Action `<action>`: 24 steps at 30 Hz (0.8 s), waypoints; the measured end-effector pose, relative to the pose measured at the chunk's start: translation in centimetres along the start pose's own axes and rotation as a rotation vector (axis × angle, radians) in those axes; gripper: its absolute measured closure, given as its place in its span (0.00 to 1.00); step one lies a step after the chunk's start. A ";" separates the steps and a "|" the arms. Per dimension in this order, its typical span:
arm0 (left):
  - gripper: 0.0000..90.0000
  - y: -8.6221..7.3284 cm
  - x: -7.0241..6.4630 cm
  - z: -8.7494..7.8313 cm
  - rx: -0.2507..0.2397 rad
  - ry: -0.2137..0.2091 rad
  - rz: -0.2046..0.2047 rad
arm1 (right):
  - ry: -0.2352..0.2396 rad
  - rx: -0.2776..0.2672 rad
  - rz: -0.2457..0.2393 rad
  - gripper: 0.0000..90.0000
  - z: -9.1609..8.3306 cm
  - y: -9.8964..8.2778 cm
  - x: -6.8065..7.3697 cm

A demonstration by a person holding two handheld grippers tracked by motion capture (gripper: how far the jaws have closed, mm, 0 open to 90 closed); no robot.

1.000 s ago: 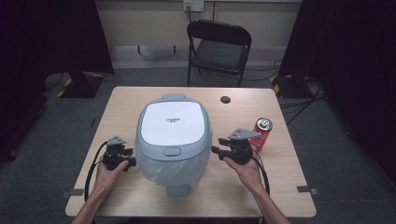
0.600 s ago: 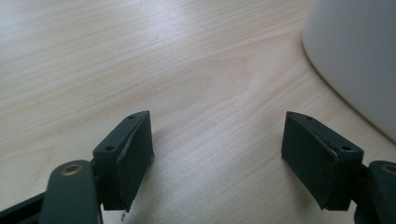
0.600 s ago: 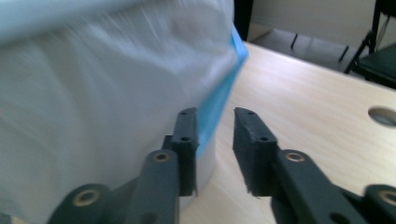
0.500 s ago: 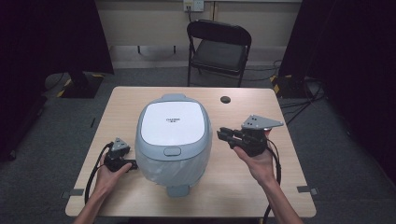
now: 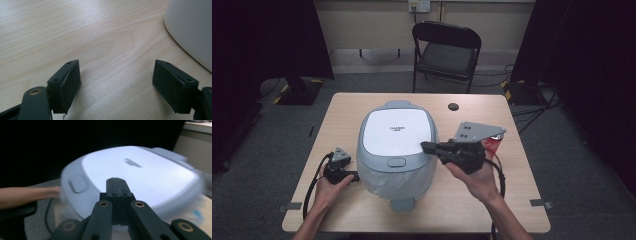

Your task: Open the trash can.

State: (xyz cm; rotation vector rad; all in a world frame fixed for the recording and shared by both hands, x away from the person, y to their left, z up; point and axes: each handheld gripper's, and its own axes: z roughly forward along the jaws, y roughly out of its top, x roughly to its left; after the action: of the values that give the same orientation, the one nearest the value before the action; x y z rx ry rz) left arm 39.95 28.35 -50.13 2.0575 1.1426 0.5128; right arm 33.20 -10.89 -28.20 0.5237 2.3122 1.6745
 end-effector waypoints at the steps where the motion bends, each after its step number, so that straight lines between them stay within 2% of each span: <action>1: 0.24 0.0 0.0 0.0 0.000 0.000 0.000 | 0.015 0.005 -0.013 1.00 0.6 0.1 0.5; 4: 0.24 0.0 0.0 0.0 0.000 0.000 -0.005 | 0.067 0.031 -0.039 1.00 2.2 0.3 1.7; 6: 0.24 0.0 0.0 0.0 0.000 0.001 -0.004 | 0.080 0.038 -0.048 1.00 2.7 0.4 2.0; 7: 0.24 0.0 0.0 0.0 0.000 0.001 -0.004 | 0.118 0.034 -0.057 1.00 3.2 0.5 2.4; 9: 0.24 0.0 -0.1 0.0 0.000 0.002 -0.006 | 0.119 0.043 -0.083 1.00 3.5 0.7 2.9; 15: 0.24 0.0 -0.1 0.0 0.000 0.002 -0.007 | 0.106 0.060 -0.086 1.00 3.8 0.9 3.0; 24: 0.24 0.0 -0.1 0.0 0.000 0.001 -0.007 | 0.107 0.066 -0.057 1.00 3.7 0.8 2.9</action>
State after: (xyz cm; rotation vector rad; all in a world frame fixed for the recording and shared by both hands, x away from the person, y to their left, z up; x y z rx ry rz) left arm 39.93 28.29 -50.14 2.0529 1.1494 0.5107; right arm 32.11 -6.25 -28.56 0.3859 2.4414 1.6425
